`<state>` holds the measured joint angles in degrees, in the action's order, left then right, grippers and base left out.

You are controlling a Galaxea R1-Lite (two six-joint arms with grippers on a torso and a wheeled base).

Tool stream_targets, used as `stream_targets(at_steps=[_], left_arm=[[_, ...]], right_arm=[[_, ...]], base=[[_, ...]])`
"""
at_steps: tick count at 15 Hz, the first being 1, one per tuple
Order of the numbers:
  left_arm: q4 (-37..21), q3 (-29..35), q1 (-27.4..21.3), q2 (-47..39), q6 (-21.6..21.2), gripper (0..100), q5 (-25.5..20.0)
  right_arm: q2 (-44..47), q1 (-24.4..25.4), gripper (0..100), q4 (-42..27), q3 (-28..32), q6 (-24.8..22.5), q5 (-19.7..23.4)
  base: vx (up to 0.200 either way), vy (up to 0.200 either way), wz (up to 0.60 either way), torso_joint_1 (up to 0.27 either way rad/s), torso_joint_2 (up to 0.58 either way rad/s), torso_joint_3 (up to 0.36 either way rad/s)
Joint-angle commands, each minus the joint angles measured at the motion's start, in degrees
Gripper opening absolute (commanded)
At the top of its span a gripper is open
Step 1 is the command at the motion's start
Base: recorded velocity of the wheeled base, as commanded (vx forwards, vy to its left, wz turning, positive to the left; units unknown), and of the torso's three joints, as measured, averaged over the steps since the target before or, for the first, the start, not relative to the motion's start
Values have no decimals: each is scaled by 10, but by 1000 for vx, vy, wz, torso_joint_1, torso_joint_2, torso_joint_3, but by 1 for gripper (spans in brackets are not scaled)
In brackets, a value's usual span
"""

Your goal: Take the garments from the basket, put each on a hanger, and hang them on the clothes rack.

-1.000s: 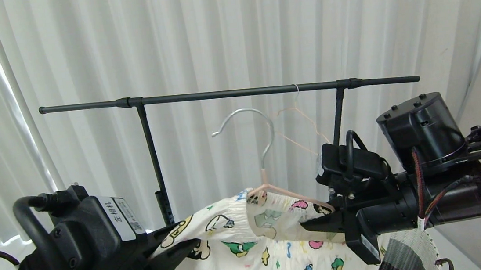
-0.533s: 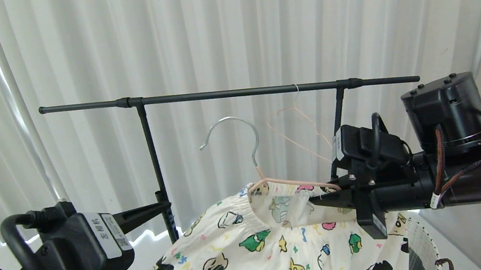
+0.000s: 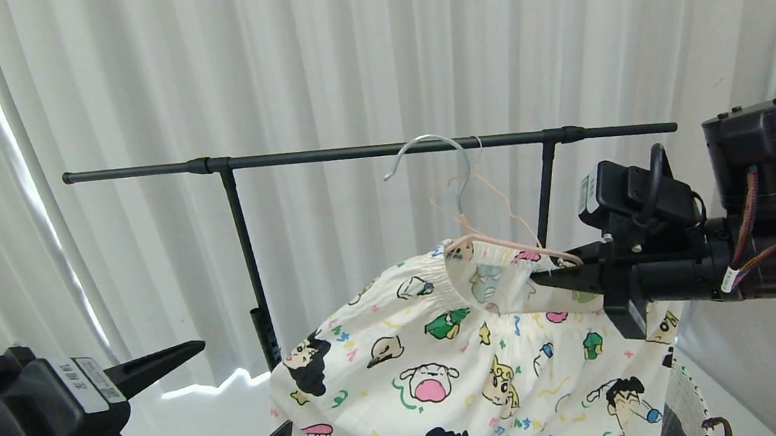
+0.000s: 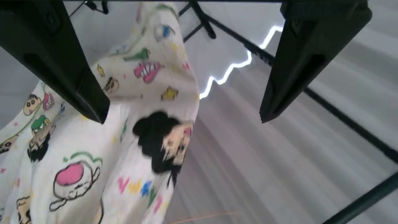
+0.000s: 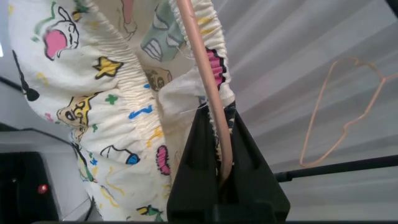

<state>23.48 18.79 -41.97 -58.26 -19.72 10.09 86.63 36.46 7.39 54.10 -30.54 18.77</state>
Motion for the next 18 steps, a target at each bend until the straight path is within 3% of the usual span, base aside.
stream_targets(at_steps=[1,2,6,10,14,15,18], left_arm=[[-1,-41,43,10,23,100,0],[-1,-63,67,6,36,100,-3],[-1,-100,84,0,58,100,-32],[-1,-109,109,-24,132,100,-52],[-1,-112,107,-22,131,100,-100],[-1,-112,108,-23,131,0,-100],[-1,-112,109,-22,132,0,-99]], right_arm=[[-10,-11,0,20,-15,0,2],[-12,-16,0,38,-22,0,4],[-30,-17,0,57,-26,0,25],[-39,-14,0,73,-25,0,48],[-48,5,0,84,-25,1,56],[-50,10,0,84,-25,1,56],[-52,13,0,84,-24,1,56]], base=[[0,0,0,0,0,0],[0,0,0,0,0,0],[0,0,0,0,0,0],[0,0,0,0,0,0],[0,0,0,0,0,0],[0,0,0,0,0,0],[0,0,0,0,0,0]])
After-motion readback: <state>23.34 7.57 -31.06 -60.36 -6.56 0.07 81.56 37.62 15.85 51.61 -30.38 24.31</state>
